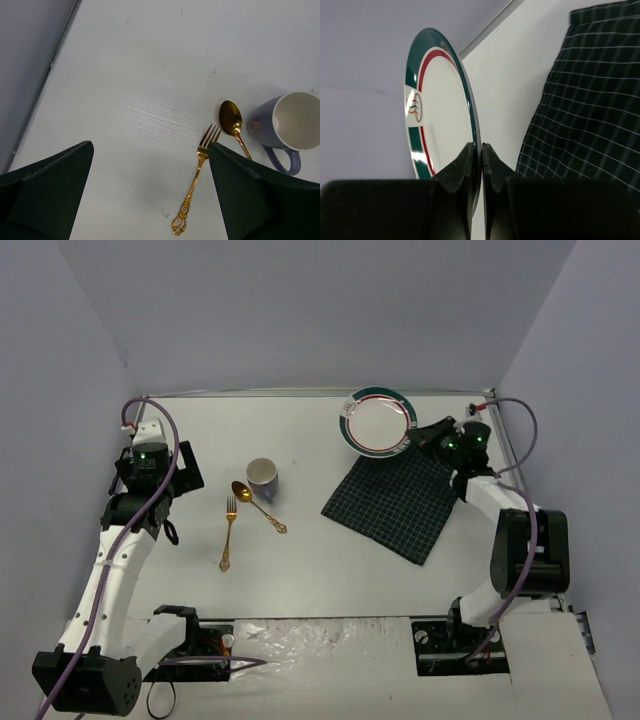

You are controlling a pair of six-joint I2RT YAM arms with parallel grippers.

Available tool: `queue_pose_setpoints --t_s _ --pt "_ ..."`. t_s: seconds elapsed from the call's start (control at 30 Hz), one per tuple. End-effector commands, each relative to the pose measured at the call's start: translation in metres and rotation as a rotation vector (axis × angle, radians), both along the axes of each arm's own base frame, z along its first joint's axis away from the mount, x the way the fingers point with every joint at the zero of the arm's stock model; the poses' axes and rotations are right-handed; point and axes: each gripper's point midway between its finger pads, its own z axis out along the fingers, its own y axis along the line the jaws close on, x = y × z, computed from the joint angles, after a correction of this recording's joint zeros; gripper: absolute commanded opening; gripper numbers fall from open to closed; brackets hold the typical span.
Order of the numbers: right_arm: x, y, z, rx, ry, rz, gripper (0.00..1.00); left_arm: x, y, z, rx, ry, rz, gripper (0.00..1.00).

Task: Set the dinner table for one person

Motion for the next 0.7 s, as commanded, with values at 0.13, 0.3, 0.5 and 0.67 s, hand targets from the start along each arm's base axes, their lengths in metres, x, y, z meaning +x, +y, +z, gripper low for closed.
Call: queue_pose_setpoints --t_s 0.13,0.3,0.5,0.67 --pt "-0.064 -0.044 -0.004 0.021 -0.03 -0.026 0.0 0.005 0.0 0.016 -0.02 -0.068 0.004 0.97" --pt "-0.078 -0.06 -0.025 0.039 0.001 -0.062 0.0 0.006 -0.001 0.015 -0.023 -0.067 0.001 0.97" --pt "-0.089 -0.067 -0.049 0.05 0.041 -0.084 0.0 0.006 -0.002 0.014 -0.027 -0.066 -0.003 0.97" --pt "-0.091 -0.07 -0.063 0.036 0.056 -0.106 0.0 0.006 -0.003 0.015 -0.031 -0.069 -0.008 0.97"
